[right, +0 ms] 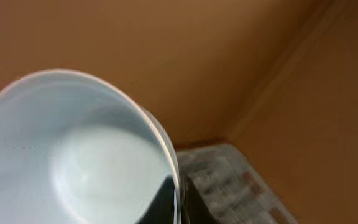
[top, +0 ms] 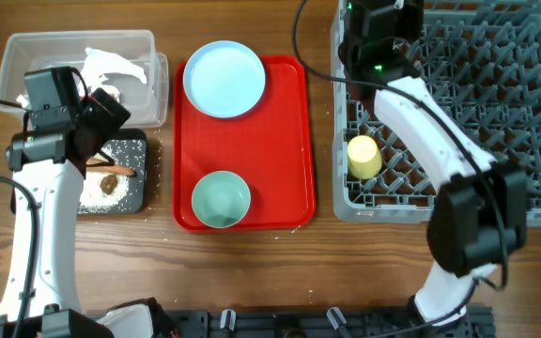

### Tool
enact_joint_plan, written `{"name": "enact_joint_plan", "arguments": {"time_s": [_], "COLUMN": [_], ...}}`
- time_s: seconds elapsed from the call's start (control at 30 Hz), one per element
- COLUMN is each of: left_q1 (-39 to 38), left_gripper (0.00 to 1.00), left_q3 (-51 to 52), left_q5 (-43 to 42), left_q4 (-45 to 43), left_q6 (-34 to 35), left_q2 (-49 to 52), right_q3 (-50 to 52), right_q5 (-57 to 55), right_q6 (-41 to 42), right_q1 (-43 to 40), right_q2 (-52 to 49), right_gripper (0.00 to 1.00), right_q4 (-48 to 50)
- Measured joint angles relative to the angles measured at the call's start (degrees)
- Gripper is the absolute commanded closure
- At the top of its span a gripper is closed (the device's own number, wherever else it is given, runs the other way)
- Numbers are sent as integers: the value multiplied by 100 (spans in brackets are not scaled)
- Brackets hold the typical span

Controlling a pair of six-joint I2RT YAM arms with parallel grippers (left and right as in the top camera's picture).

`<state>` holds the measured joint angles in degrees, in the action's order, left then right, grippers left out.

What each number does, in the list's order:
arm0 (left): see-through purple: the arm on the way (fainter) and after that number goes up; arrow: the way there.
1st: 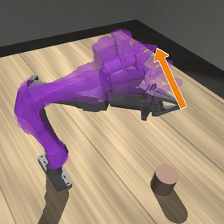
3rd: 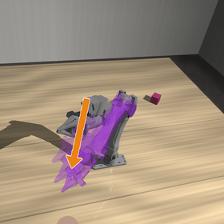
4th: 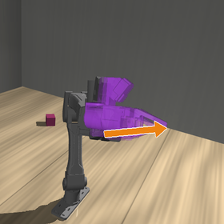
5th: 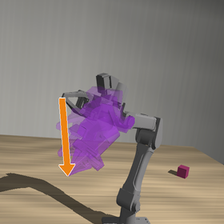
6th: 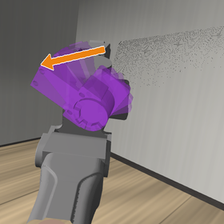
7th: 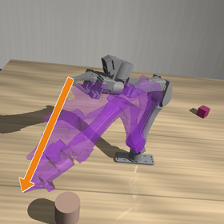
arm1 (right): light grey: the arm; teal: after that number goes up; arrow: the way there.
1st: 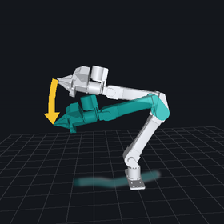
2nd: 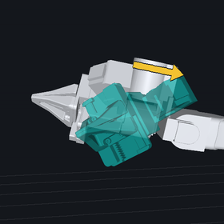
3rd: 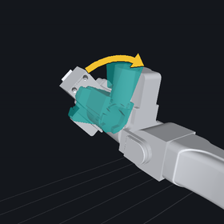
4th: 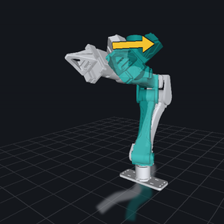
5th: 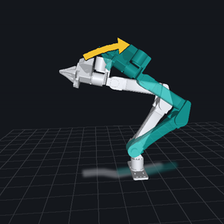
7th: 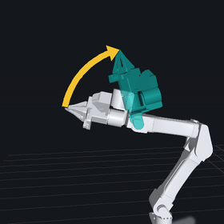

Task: Sort waste into correct bins and load items into the dishwasher rack
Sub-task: 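Grasp a light-blue bowl with the right gripper and place it in the rack, then grasp the second light-blue bowl with the right gripper and place it in the rack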

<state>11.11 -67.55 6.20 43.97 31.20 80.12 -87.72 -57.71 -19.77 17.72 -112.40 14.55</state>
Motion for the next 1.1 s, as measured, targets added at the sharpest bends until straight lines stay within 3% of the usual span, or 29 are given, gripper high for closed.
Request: {"name": "enact_joint_plan", "arguments": {"time_s": [0.03,0.13,0.3,0.43,0.53,0.77,1.1], "left_q1": [0,0,0,0,0,0,0], "left_gripper": [0,0,0,0,0,0,0], "left_q3": [0,0,0,0,0,0,0], "left_q5": [0,2,2,2,2,0,2], "left_q4": [11,11,13,13,13,11,13], "left_q6": [0,0,0,0,2,0,0], "left_q2": [0,0,0,0,0,0,0], "right_q3": [-17,-13,-13,-50,-83,-81,-76], "right_q5": [-59,-149,-149,-48,-190,-149,-238], "right_q6": [-994,-2485,-2765,-2573,-2542,-2549,-2138], "right_q1": [-116,-201,-190,-63,98,562,822], "right_q2": [-380,-973,-1226,-1226,-1204,-1222,-1222], "right_gripper": [96,96,96,96,76,0,0], "right_q4": [673,1082,990,129,-157,-284,50]}}
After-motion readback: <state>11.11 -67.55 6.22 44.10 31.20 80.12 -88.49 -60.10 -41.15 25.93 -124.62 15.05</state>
